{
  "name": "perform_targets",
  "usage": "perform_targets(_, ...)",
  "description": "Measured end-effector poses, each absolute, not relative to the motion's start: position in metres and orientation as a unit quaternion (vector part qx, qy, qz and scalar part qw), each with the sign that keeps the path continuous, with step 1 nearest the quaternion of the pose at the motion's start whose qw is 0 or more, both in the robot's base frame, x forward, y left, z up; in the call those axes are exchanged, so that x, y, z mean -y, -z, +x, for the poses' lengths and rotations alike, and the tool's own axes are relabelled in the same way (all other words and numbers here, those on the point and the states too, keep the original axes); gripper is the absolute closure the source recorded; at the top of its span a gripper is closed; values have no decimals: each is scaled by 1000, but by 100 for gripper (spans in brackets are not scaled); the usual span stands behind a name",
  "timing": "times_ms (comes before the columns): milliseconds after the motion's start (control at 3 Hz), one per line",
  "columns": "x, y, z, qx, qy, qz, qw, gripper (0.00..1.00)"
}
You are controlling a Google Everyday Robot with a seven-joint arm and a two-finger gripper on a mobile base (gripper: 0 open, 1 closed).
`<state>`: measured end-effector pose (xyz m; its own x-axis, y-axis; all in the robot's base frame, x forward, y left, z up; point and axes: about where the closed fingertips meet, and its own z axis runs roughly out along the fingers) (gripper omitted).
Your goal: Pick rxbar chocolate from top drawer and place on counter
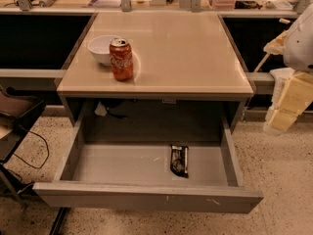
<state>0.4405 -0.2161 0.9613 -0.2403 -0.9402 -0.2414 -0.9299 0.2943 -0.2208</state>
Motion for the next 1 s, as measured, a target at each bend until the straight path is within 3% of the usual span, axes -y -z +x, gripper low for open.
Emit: perform_targets(1000, 199, -780, 444, -848, -117, -491, 164, 0)
